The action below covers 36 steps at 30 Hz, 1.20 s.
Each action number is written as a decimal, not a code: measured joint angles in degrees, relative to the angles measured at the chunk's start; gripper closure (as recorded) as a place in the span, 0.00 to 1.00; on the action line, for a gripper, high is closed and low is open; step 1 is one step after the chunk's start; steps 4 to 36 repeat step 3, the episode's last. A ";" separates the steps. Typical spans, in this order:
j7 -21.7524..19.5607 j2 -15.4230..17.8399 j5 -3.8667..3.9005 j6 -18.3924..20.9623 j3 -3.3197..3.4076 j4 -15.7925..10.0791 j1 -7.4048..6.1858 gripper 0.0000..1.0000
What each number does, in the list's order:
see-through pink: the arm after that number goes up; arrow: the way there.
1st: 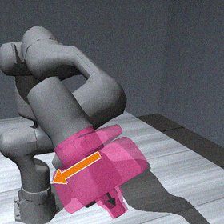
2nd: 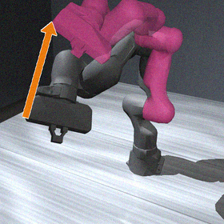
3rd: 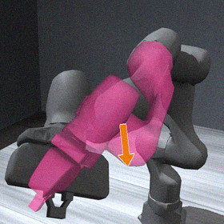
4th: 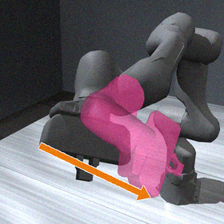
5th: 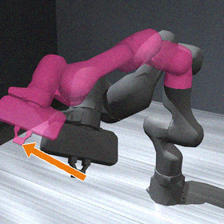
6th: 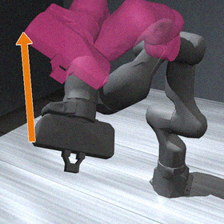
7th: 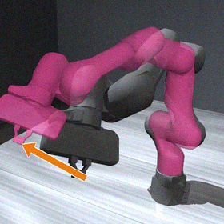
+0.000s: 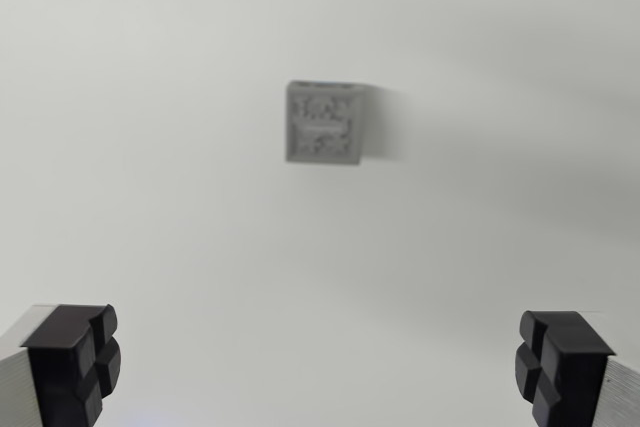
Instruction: Destack cube
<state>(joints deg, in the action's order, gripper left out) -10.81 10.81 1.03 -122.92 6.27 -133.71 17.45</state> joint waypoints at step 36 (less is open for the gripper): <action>0.00 0.00 0.00 0.00 0.00 0.00 0.00 0.00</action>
